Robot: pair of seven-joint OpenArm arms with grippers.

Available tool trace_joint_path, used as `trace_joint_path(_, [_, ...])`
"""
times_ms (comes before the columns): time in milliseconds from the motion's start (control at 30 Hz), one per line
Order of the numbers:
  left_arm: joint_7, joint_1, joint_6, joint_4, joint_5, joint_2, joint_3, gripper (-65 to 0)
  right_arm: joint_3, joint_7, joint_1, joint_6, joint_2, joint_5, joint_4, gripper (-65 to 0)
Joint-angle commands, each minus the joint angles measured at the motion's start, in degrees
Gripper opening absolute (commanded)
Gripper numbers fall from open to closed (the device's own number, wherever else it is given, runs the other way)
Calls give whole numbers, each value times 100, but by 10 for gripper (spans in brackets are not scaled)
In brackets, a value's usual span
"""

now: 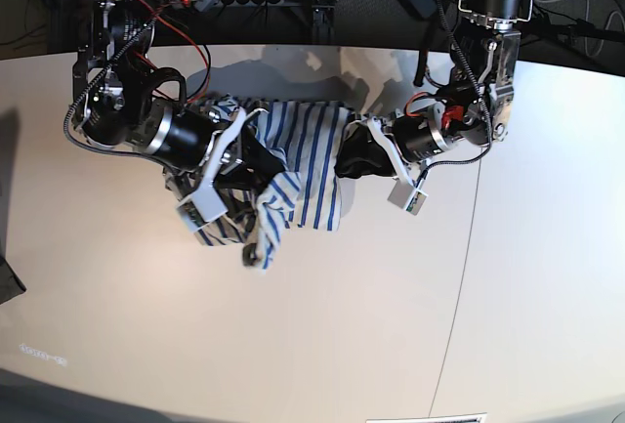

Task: Fold the T-shirt properly
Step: 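Lift the bundle with both grippers and fold it in half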

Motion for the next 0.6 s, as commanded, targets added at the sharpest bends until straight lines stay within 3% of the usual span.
trace_joint_path(0, [313, 59, 7, -35, 52, 61, 37, -504, -103, 153, 109, 433, -68, -11, 107, -650])
trace_joint_path(267, [315, 81, 7, -35, 26, 92, 37, -504, -905, 245, 122, 433, -240, -907, -48, -650])
trace_joint_path(300, [315, 74, 7, -35, 28, 92, 37, -504, -981, 245, 122, 433, -240, -909, -76, -604])
trace_joint_path(400, [315, 68, 7, -35, 26, 92, 37, -504, -1222, 249, 114, 435, -240, -905, -94, -321])
trace_joint_path(433, [315, 68, 7, -35, 24, 92, 37, -504, -1305, 269, 120, 435, -240, -907, -94, -277])
trace_joint_path(567, [317, 68, 7, -35, 22, 87, 37, -504, -1515, 304, 122, 435, -330, -909, -92, -268])
